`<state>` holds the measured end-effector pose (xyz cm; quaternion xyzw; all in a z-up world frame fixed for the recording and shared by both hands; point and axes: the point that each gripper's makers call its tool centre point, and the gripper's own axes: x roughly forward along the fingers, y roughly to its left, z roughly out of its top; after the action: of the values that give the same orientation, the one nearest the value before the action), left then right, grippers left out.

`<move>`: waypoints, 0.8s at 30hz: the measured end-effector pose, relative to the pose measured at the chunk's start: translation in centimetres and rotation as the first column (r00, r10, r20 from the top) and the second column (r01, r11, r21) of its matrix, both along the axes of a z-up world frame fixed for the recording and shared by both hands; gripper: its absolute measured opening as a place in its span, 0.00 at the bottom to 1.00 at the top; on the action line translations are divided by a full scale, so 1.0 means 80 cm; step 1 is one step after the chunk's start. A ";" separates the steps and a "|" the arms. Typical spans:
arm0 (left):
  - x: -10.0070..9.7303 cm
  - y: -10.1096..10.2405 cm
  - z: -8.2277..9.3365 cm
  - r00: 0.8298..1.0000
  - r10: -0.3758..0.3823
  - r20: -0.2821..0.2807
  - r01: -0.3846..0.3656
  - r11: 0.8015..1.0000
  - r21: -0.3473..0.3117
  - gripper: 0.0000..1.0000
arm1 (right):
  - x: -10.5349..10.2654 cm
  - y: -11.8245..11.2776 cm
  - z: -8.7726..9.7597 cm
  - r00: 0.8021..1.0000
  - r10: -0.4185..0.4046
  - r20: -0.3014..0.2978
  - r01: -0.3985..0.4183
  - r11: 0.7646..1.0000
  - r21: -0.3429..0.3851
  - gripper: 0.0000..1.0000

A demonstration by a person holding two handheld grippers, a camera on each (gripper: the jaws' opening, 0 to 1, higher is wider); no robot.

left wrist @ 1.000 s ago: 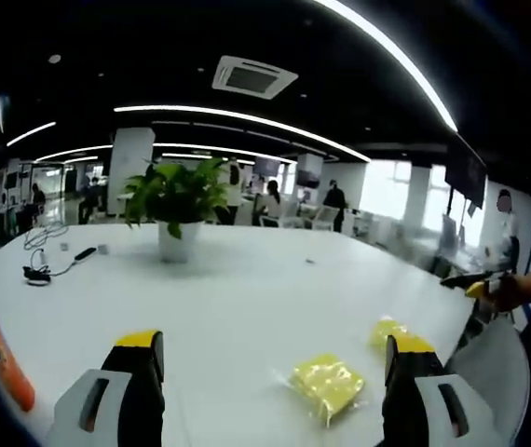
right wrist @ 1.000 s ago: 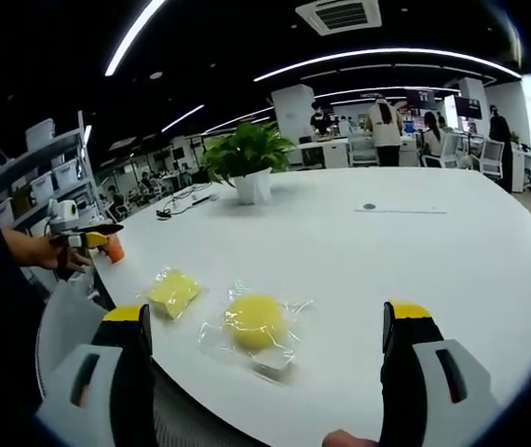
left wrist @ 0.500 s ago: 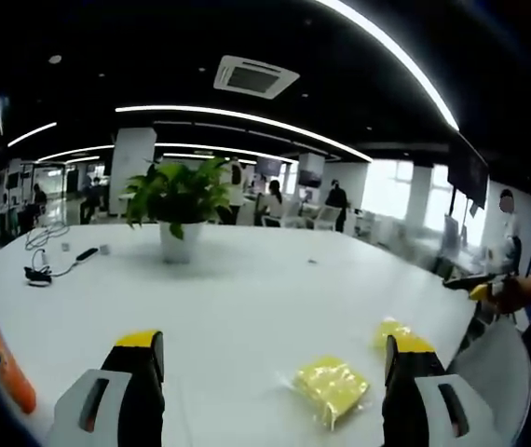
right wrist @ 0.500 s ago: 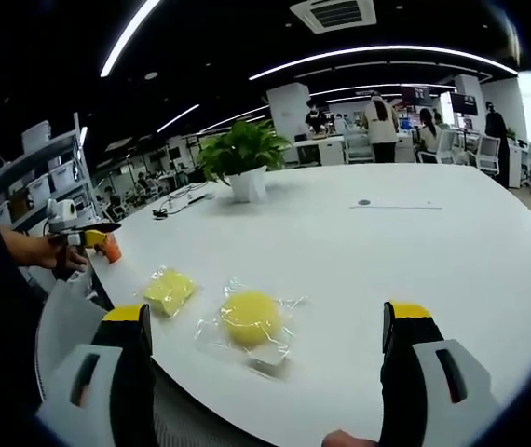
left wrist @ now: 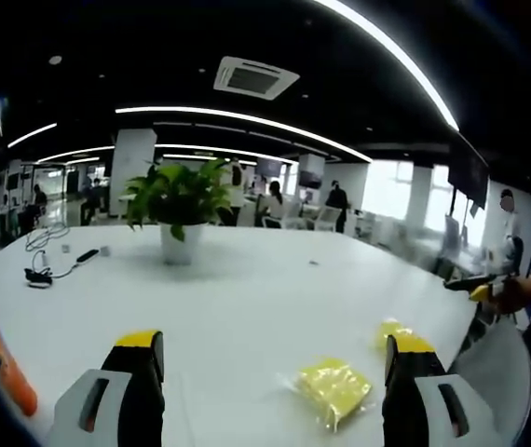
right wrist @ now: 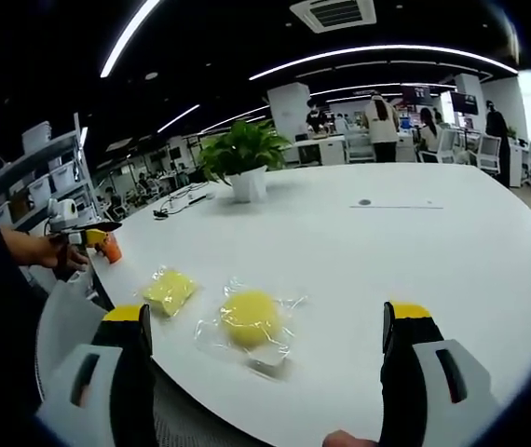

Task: Compare the silicone blocks by pressing each to a similar depth, holding the contact briefly, and releasing to observe deformation and rebound differences across the visible hardness samples.

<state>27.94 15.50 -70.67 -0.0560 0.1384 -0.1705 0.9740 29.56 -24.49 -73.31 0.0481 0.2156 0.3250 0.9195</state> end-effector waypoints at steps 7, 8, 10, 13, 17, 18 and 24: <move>-0.003 -0.013 0.005 0.998 -0.047 0.038 0.047 0.999 -0.004 1.00 | 0.001 0.002 -0.003 1.000 0.004 0.000 -0.004 1.000 0.000 0.97; -0.004 -0.016 0.006 0.997 -0.057 0.049 0.057 0.998 0.009 1.00 | 0.000 0.004 -0.004 1.000 0.008 0.001 -0.008 1.000 -0.004 0.97; -0.005 -0.017 0.004 0.998 -0.053 0.035 0.052 0.999 0.009 1.00 | -0.001 0.006 -0.007 1.000 0.016 0.006 -0.016 1.000 -0.016 0.97; -0.004 -0.014 0.003 0.999 -0.044 0.030 0.044 0.999 0.004 1.00 | -0.001 0.006 -0.005 1.000 0.023 0.011 -0.022 0.999 -0.024 0.97; -0.004 -0.009 -0.001 0.999 -0.037 0.020 0.037 0.999 0.005 1.00 | -0.001 0.007 -0.008 0.999 0.036 0.007 -0.035 0.998 -0.042 0.97; -0.005 -0.009 -0.001 0.999 -0.038 0.014 0.038 0.999 0.005 1.00 | 0.000 0.006 -0.009 0.999 0.036 0.006 -0.036 0.998 -0.042 0.97; -0.006 -0.005 -0.008 1.000 -0.023 -0.006 0.023 1.000 0.001 1.00 | -0.001 0.005 -0.011 0.999 0.041 -0.011 -0.042 0.998 -0.038 0.97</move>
<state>27.44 15.07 -71.30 -0.0542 0.1421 -0.1814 0.9716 29.45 -24.05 -74.23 0.0279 0.2272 0.3396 0.9123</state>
